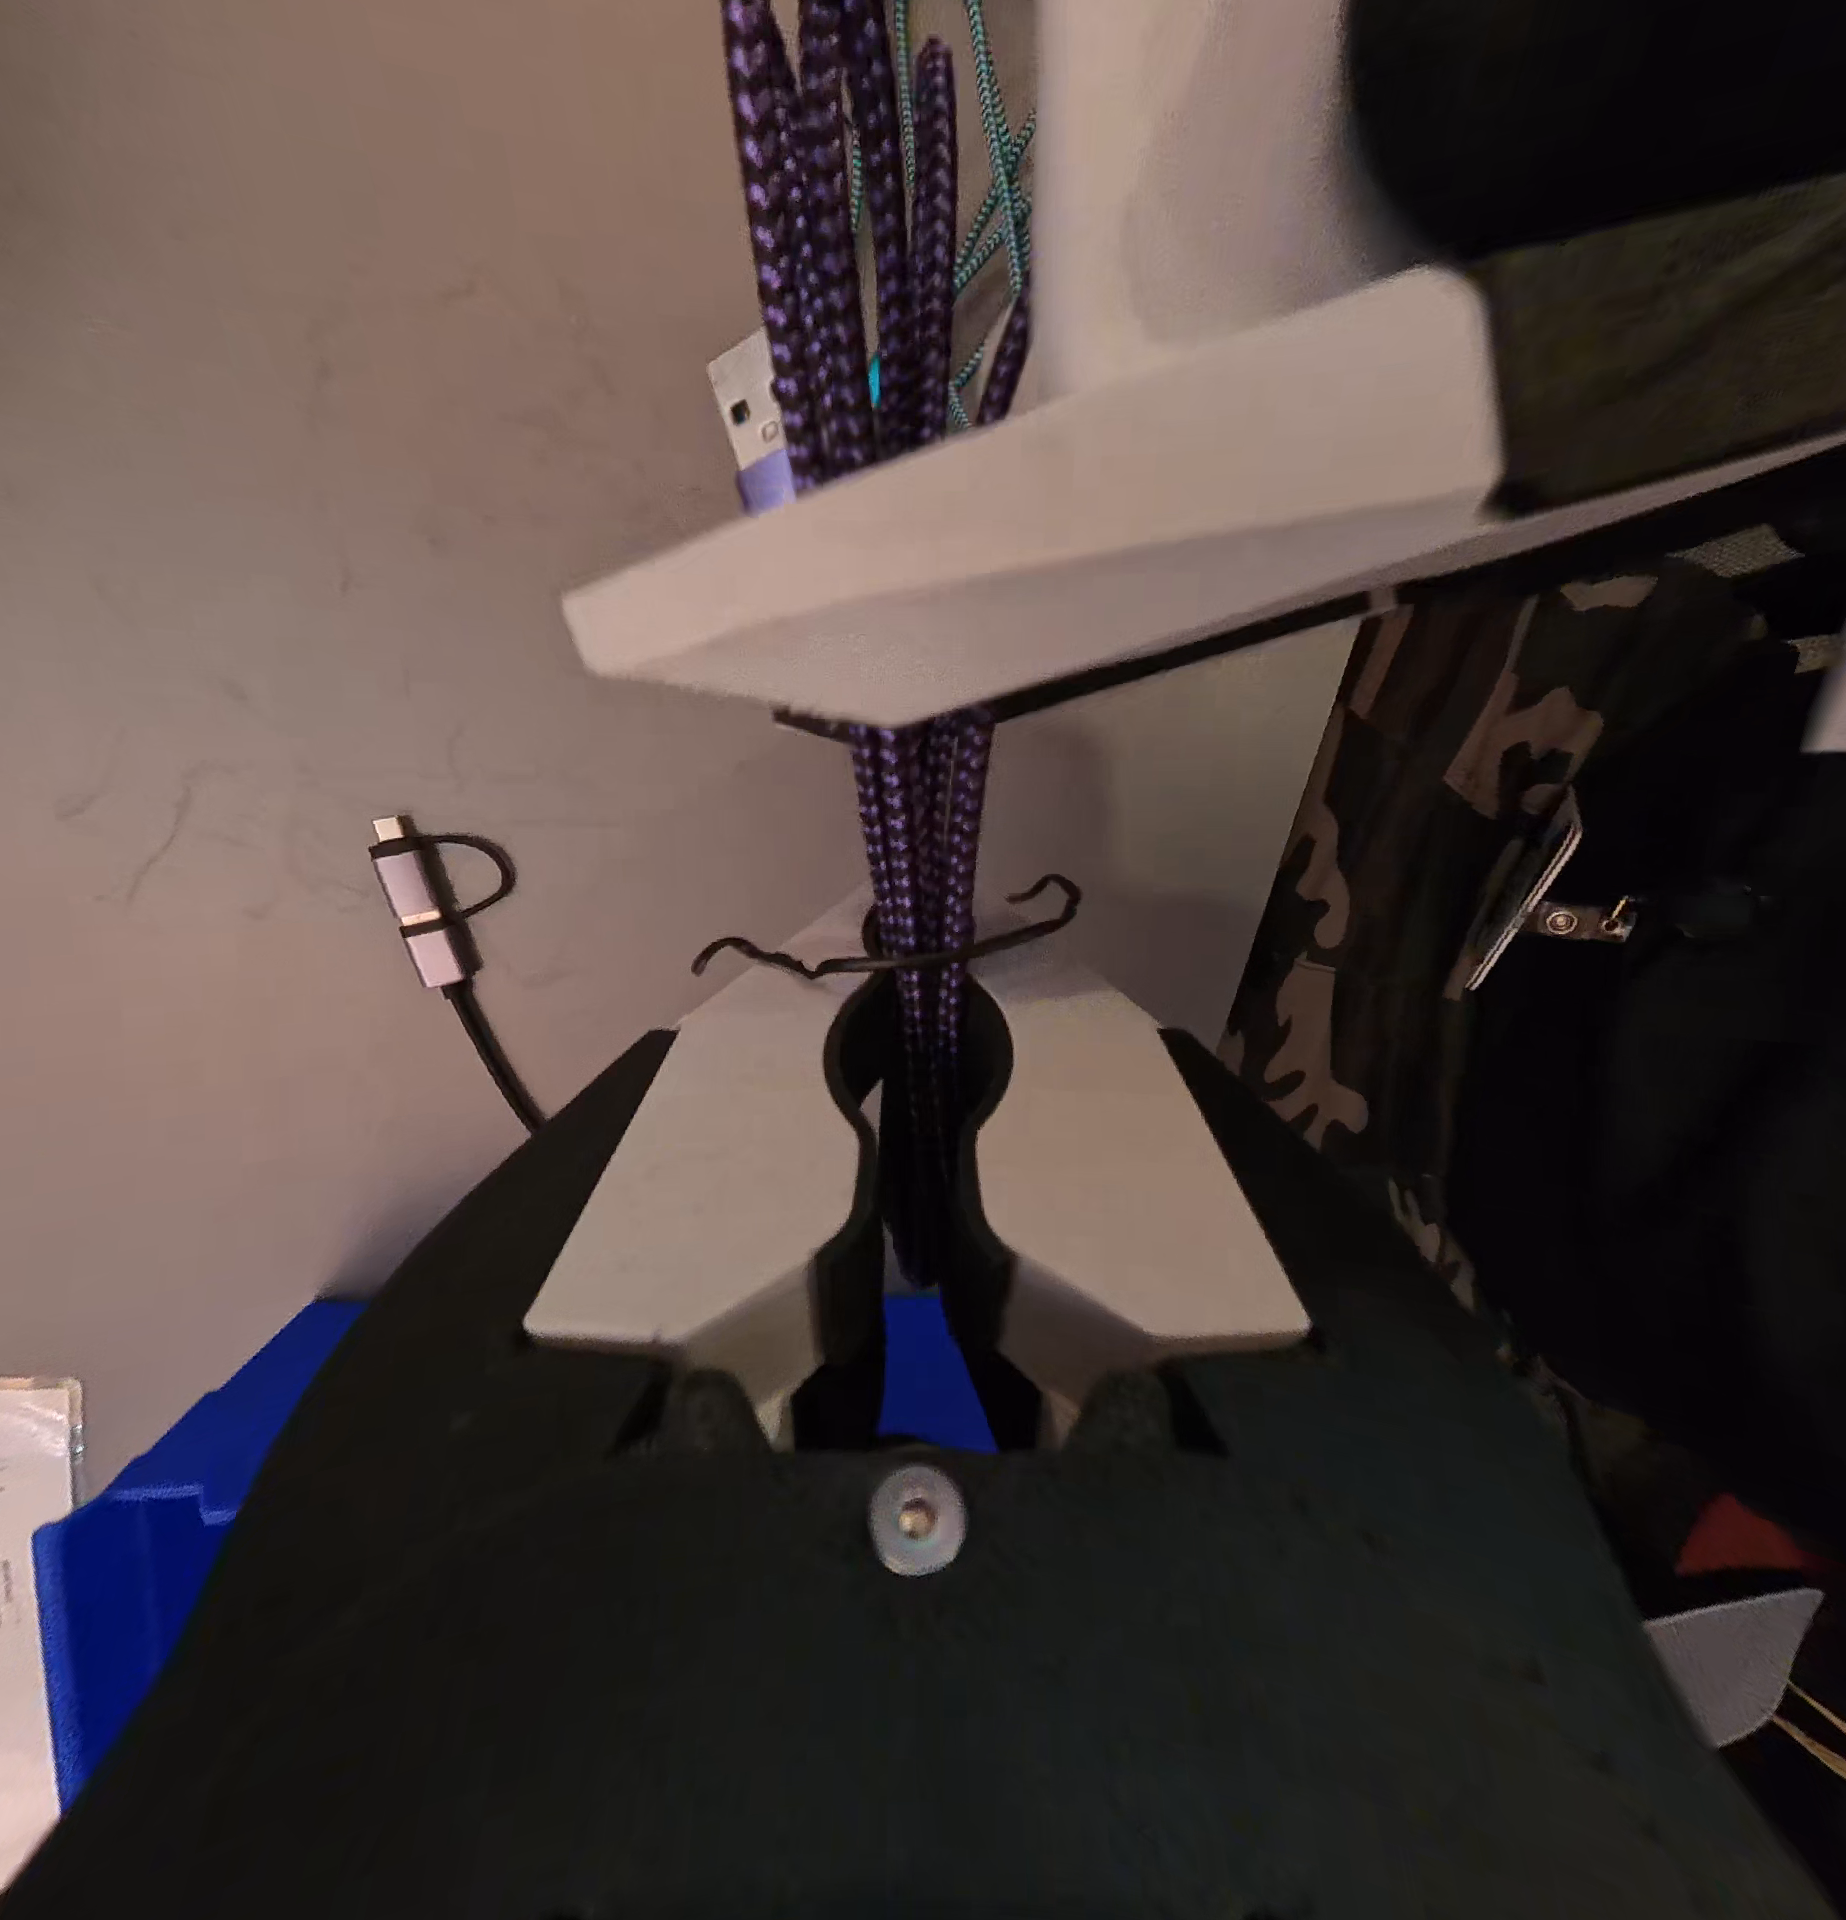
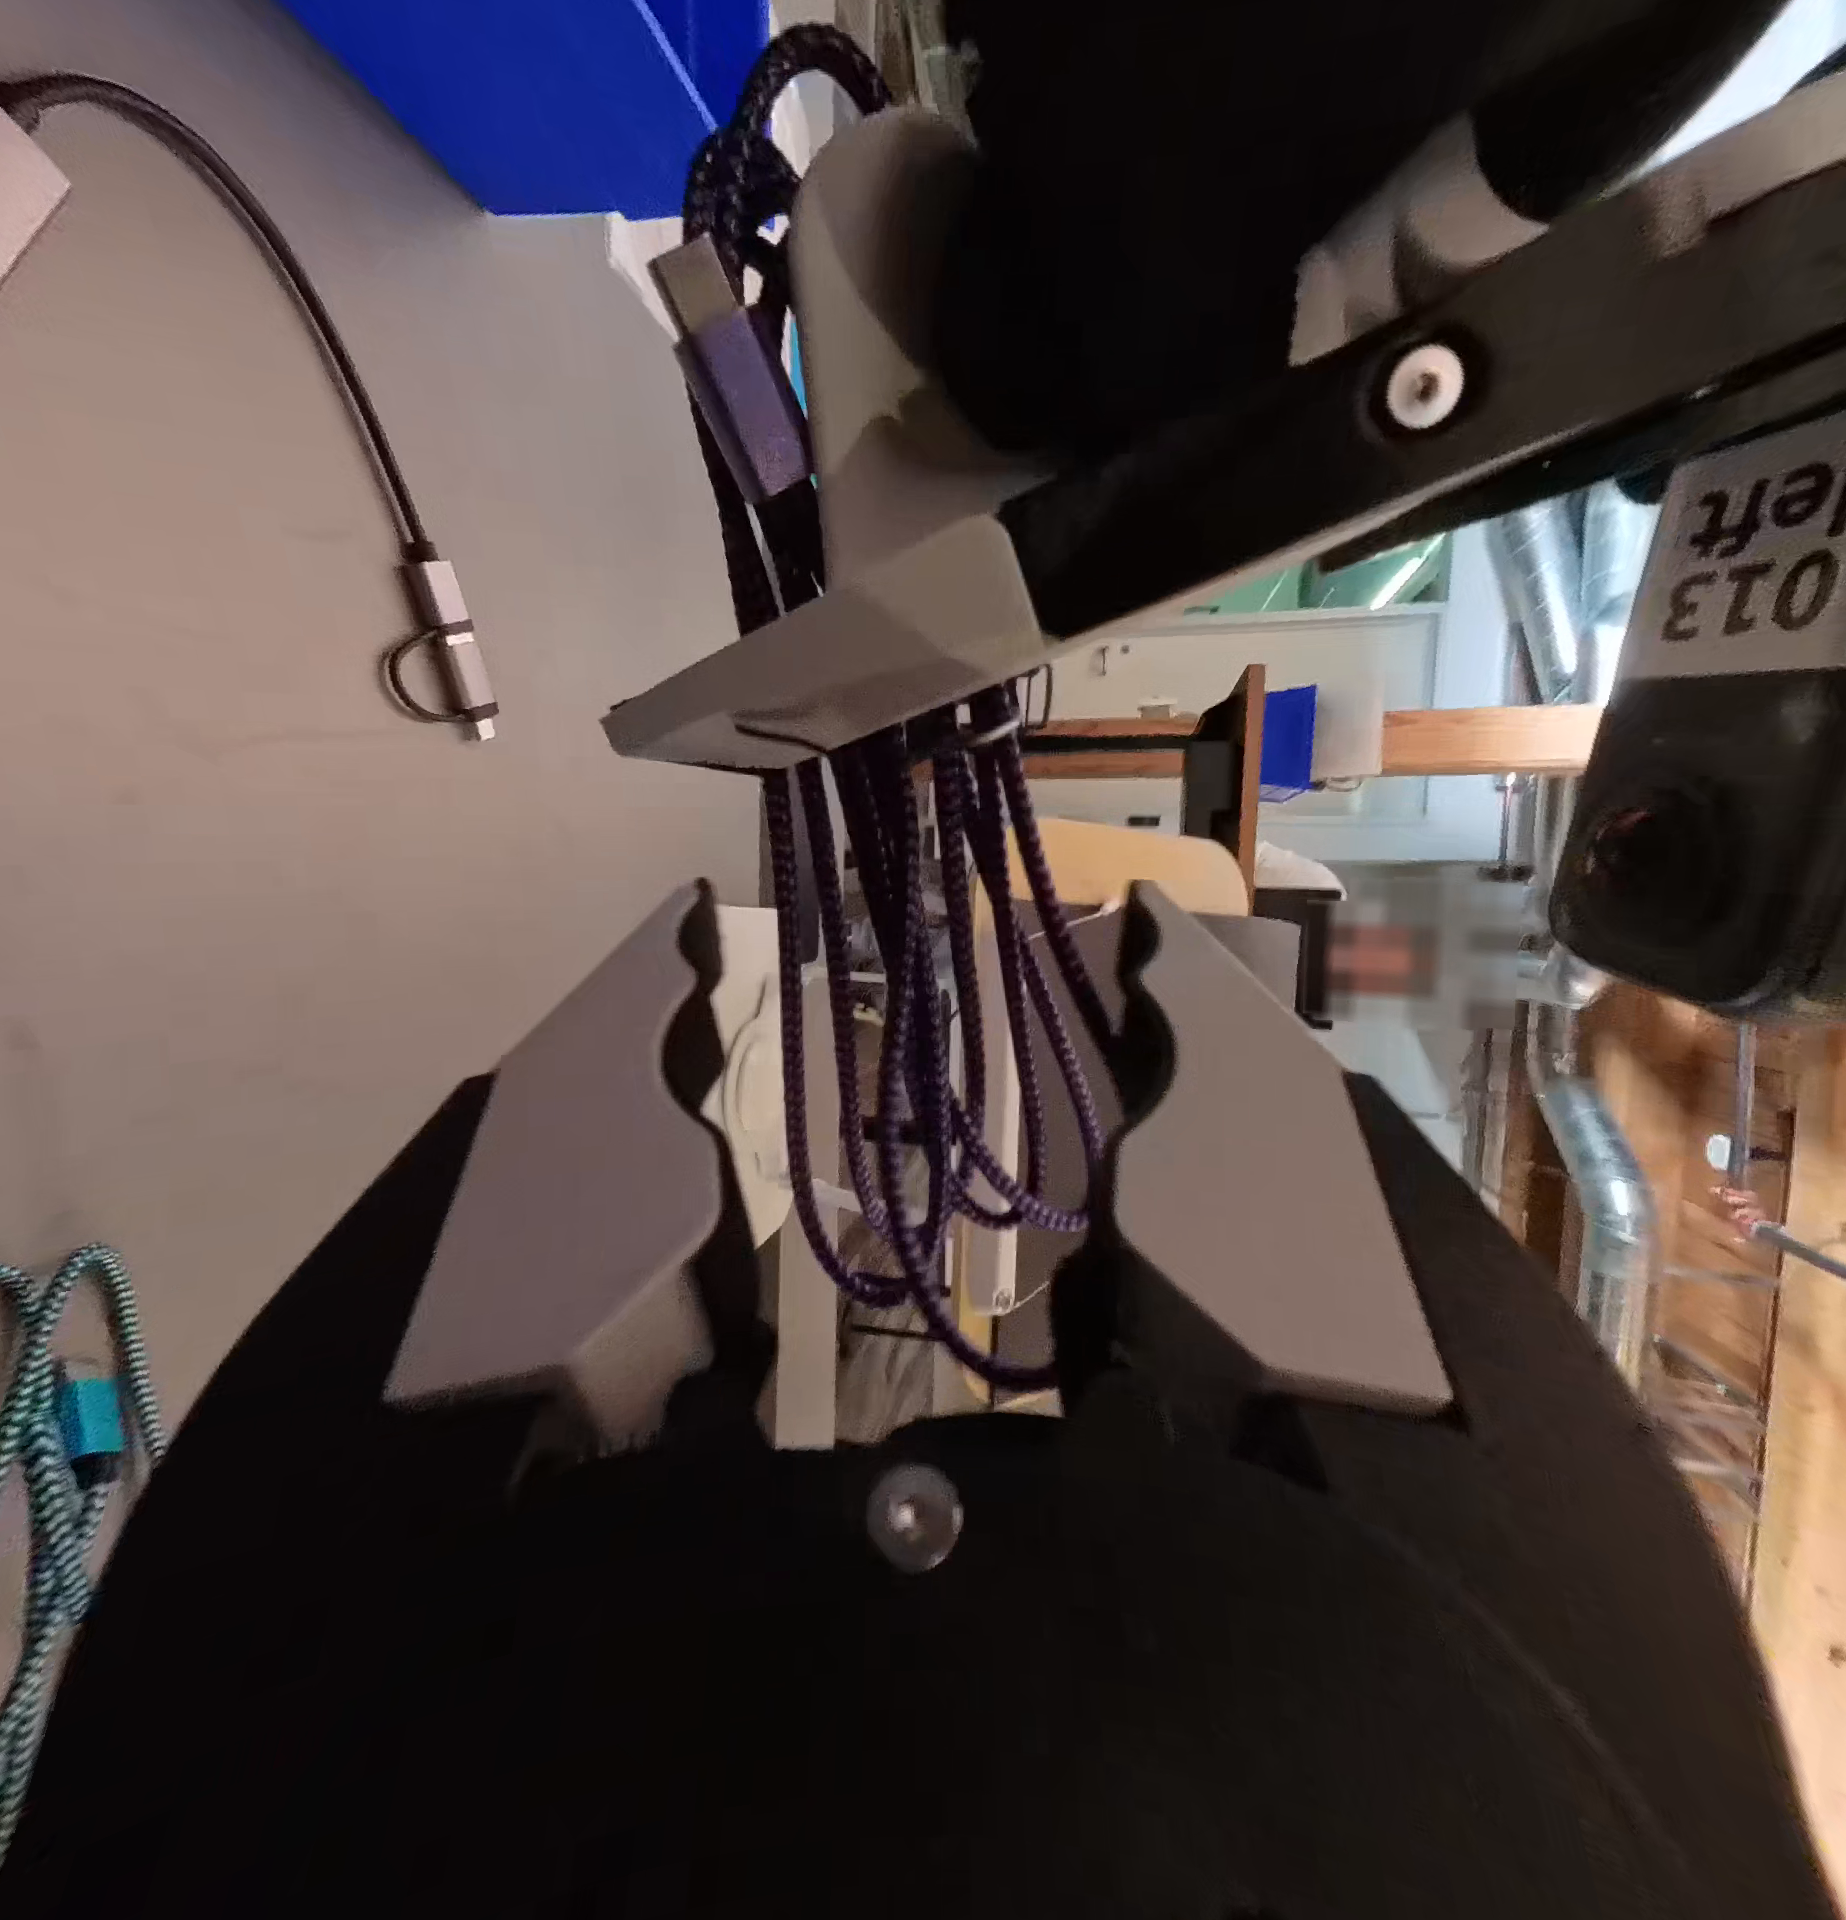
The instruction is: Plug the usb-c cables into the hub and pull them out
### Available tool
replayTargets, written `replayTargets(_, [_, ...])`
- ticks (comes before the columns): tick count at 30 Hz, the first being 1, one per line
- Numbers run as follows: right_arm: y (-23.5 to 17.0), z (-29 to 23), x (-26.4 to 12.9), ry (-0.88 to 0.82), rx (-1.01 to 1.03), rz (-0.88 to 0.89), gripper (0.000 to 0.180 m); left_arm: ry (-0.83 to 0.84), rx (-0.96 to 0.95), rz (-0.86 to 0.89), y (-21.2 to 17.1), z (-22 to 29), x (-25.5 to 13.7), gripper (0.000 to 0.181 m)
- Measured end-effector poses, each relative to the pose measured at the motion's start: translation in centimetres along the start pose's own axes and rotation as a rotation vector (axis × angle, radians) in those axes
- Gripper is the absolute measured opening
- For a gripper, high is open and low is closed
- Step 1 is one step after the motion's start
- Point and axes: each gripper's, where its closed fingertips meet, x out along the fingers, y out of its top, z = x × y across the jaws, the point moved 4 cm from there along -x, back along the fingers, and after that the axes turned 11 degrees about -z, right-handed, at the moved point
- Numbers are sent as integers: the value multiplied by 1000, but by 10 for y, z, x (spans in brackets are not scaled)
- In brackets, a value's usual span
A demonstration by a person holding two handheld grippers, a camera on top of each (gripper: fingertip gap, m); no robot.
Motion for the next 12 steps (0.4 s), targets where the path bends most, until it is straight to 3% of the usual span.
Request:
replayTargets(2, [1,-2,0,20,-9,24,48,12,1,-18,1,0,2,0])
replayTargets(12, [-4,-11,5,45,-59,-10,21,16,13,-53,6,-3,7,0])
